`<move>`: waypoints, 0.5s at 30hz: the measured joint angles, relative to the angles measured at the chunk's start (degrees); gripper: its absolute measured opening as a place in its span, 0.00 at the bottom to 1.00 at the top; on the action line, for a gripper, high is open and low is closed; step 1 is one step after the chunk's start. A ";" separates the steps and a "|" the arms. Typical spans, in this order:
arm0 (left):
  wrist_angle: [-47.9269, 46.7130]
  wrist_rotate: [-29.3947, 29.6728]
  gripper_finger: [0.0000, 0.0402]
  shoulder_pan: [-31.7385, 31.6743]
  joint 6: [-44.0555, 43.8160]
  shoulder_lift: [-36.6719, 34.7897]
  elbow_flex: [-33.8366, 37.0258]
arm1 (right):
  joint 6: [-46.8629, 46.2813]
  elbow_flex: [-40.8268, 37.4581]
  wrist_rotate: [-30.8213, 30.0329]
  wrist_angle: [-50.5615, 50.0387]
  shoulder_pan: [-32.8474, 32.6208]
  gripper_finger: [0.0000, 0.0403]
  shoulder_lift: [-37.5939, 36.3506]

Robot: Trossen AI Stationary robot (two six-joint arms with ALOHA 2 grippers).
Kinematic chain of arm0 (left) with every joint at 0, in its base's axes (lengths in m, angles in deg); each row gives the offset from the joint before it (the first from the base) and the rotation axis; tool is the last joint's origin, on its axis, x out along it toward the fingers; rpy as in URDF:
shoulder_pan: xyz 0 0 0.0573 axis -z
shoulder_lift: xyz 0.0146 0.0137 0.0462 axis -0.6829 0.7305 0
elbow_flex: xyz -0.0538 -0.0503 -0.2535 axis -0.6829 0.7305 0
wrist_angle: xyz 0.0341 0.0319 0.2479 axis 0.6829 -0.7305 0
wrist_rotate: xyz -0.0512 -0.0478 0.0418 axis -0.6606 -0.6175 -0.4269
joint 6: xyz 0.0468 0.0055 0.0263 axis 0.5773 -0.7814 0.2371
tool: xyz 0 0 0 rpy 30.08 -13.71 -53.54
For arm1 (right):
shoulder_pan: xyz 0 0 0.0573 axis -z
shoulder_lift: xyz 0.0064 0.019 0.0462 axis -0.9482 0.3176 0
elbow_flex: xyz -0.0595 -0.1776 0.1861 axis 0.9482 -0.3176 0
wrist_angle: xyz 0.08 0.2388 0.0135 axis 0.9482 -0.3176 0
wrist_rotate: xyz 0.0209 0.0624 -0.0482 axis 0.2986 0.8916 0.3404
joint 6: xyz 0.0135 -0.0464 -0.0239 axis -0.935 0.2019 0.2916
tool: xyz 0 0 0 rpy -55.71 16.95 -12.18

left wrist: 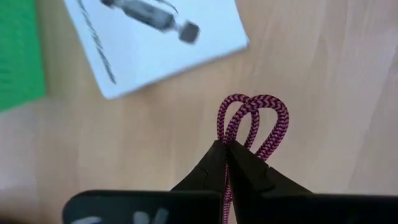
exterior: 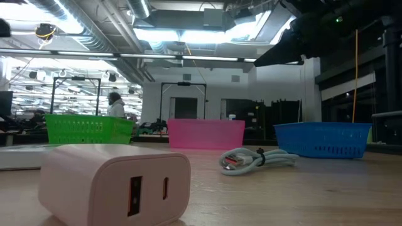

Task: Pick and place items into bin
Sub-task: Put the pink charger cable into the blue basket

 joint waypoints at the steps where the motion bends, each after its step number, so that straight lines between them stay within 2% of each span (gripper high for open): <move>1: -0.18 0.81 0.01 0.00 0.02 -0.52 0.02 | 0.01 0.00 0.01 0.00 0.00 0.00 0.01; 10: -1.32 13.28 0.01 0.04 4.10 -9.25 0.00 | -0.04 0.00 -0.01 0.00 0.00 0.00 0.01; 15: -1.47 23.93 0.01 0.04 10.85 -15.93 -0.03 | 0.28 0.00 -0.01 0.00 0.00 0.00 0.01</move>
